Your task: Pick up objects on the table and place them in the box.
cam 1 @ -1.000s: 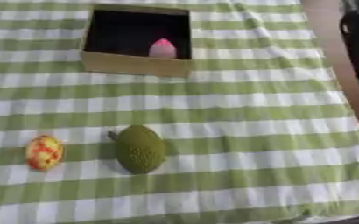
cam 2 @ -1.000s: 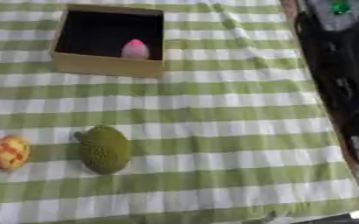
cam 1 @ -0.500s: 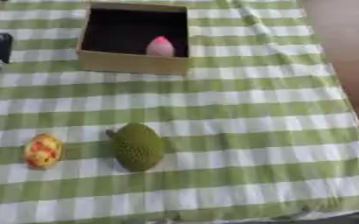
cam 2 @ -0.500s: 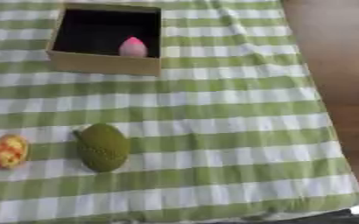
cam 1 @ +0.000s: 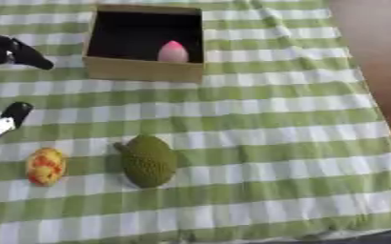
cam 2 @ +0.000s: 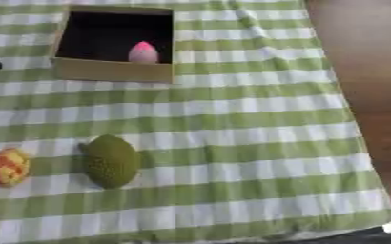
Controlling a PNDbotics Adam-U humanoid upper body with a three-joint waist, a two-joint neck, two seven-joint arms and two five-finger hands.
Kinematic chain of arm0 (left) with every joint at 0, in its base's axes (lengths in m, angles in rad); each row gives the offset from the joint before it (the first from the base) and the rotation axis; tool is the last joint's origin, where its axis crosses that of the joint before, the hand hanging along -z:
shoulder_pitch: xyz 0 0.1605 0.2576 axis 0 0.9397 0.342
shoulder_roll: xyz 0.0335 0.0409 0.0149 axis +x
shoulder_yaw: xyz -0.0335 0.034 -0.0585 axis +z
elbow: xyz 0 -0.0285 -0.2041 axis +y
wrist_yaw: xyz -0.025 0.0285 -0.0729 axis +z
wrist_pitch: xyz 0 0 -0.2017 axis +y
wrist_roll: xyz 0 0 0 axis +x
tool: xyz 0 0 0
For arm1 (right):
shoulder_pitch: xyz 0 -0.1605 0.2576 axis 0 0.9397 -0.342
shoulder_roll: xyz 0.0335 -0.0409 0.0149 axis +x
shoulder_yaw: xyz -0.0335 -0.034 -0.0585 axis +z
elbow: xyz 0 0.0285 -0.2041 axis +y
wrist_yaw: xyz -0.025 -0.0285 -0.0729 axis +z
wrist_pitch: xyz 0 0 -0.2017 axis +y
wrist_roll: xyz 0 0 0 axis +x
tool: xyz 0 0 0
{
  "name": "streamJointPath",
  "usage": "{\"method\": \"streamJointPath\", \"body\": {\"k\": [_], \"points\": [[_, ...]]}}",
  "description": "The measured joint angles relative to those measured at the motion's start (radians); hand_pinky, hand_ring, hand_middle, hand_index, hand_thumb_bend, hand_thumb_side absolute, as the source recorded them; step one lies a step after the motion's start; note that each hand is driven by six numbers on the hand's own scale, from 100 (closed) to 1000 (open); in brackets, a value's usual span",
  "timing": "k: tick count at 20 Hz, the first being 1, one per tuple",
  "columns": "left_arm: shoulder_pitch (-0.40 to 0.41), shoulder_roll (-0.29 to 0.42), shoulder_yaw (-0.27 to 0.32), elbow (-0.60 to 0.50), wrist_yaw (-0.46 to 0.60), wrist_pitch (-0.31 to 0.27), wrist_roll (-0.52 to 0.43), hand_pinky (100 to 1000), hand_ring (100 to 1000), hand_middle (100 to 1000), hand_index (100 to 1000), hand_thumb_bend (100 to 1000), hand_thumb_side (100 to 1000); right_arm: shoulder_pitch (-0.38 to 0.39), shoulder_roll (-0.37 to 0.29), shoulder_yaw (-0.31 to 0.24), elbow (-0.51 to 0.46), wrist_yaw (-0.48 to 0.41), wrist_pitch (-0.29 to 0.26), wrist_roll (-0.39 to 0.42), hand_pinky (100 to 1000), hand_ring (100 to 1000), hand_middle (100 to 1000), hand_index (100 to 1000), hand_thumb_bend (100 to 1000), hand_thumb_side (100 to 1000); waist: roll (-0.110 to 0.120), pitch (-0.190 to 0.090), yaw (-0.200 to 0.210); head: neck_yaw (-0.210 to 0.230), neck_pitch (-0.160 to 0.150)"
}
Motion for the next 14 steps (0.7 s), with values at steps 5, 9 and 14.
{"method": "streamJointPath", "body": {"k": [5, 9, 14], "points": [[0.014, 0.021, -0.001, 0.0, -0.037, -0.017, -0.06, 894, 892, 811, 921, 357, 468, 0.019, 0.0, -0.013, -0.019, 0.001, 0.009, -0.016, 979, 931, 656, 930, 100, 100, 0.006, -0.002, -0.001, 0.0, 0.0], [0.023, 0.035, -0.011, 0.0, -0.078, -0.026, -0.099, 901, 896, 811, 919, 428, 403, 0.032, 0.0, -0.019, -0.029, 0.003, 0.016, -0.027, 984, 931, 655, 931, 100, 100, 0.008, -0.002, -0.002, 0.0, 0.0], [0.043, 0.043, -0.035, 0.0, -0.106, -0.01, -0.136, 896, 898, 813, 920, 433, 229, 0.039, 0.002, -0.026, -0.029, 0.006, 0.03, -0.035, 990, 932, 652, 933, 100, 100, 0.014, -0.002, -0.009, 0.002, 0.0]]}}
